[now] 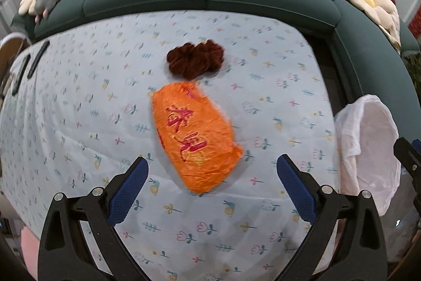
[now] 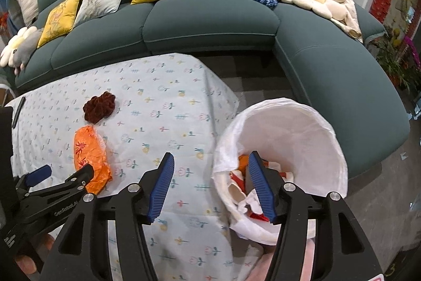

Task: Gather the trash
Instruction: 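Move both tools back to the orange bag and scrunchie on the table, then grasp the orange bag with the left tool while the right tool grasps the dark red scrunchie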

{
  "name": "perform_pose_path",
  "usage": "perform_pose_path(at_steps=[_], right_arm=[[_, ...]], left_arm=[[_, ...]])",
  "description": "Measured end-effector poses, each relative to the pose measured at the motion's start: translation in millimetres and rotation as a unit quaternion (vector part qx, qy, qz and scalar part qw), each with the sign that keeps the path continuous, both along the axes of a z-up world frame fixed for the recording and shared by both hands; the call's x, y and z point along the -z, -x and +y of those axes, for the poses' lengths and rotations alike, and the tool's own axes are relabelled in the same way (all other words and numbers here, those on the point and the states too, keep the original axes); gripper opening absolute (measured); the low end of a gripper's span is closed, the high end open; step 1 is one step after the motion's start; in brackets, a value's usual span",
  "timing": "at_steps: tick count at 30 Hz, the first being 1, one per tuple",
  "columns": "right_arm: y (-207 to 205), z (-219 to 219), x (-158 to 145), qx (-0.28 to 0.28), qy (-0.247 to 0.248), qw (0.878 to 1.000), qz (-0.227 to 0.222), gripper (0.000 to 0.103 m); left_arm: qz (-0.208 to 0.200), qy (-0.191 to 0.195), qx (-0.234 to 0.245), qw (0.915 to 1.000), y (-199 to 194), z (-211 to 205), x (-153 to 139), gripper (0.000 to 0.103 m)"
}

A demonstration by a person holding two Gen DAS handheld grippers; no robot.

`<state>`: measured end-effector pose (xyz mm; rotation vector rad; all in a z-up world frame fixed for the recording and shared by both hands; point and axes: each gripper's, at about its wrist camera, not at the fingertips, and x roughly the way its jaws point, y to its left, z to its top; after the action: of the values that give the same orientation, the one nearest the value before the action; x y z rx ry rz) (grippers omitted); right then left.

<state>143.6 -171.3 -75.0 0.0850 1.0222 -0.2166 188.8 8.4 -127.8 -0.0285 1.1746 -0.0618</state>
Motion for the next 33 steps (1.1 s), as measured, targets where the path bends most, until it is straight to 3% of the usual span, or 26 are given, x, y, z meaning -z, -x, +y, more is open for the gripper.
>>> perform_pose_path(at_steps=[11, 20, 33], right_arm=[[-28, 32, 21, -0.021, -0.005, 1.0, 0.023, 0.057], [-41, 50, 35, -0.031, -0.006, 0.999, 0.038, 0.057], [-42, 53, 44, -0.03, -0.004, 0.998, 0.052, 0.057]], left_arm=[[0.063, 0.053, -0.053, 0.9952, -26, 35, 40, 0.094], [0.088, 0.092, -0.073, 0.9892, -36, 44, 59, 0.092], [0.106, 0.095, -0.053, 0.9884, -37, 29, 73, 0.06]])
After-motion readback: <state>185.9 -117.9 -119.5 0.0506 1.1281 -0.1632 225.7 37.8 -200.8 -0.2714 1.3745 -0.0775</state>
